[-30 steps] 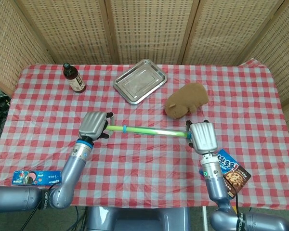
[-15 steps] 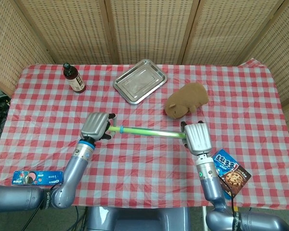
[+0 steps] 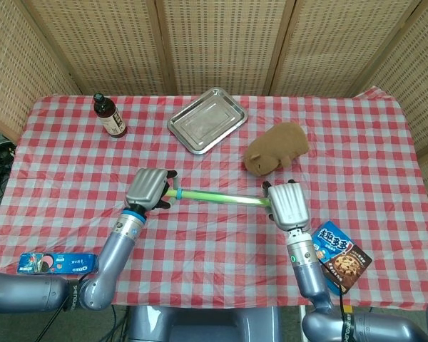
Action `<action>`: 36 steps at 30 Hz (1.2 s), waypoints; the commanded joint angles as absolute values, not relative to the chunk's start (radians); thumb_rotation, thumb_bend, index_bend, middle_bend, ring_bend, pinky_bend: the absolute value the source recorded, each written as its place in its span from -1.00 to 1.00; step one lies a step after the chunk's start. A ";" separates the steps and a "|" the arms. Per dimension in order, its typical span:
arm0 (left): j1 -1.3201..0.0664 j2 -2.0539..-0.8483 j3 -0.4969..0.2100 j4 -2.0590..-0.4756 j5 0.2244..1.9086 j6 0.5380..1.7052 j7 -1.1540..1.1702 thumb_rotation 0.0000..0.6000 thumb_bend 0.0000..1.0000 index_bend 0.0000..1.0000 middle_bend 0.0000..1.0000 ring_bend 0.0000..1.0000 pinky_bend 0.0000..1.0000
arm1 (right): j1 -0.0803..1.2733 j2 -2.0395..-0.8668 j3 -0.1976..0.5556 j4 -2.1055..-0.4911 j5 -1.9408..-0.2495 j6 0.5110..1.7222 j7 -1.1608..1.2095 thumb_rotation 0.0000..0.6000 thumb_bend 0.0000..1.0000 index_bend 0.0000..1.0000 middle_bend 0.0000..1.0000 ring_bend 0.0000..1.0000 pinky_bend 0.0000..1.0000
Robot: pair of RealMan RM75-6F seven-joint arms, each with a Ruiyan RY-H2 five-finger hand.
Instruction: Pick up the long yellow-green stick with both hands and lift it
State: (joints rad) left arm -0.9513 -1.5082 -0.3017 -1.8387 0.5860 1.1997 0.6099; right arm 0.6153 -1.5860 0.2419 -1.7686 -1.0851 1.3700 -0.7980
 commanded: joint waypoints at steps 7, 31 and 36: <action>-0.958 -1.522 -0.302 -1.822 0.584 1.193 0.606 1.00 0.28 0.70 0.83 0.71 0.49 | 0.621 -1.592 0.238 -1.759 -1.081 1.362 -0.801 1.00 0.02 0.23 1.00 1.00 0.24; -0.859 -1.405 -0.244 -1.873 0.636 1.169 0.503 1.00 -0.29 -0.67 -0.96 -0.93 -0.82 | 0.594 -1.545 0.206 -1.737 -1.003 1.352 -0.836 1.00 -0.44 -0.91 -0.64 -0.68 -0.92; -0.787 -1.362 -0.213 -1.917 0.736 1.203 0.418 1.00 -0.29 -0.67 -0.96 -0.93 -0.84 | 0.548 -1.512 0.168 -1.732 -1.051 1.377 -0.761 1.00 -0.45 -0.92 -0.76 -0.81 -1.00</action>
State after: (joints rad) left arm -0.8201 -1.3845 -0.2316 -1.8946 0.6919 1.1840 0.4533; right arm 0.5669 -1.5269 0.1847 -1.7350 -1.0313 1.3659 -0.7879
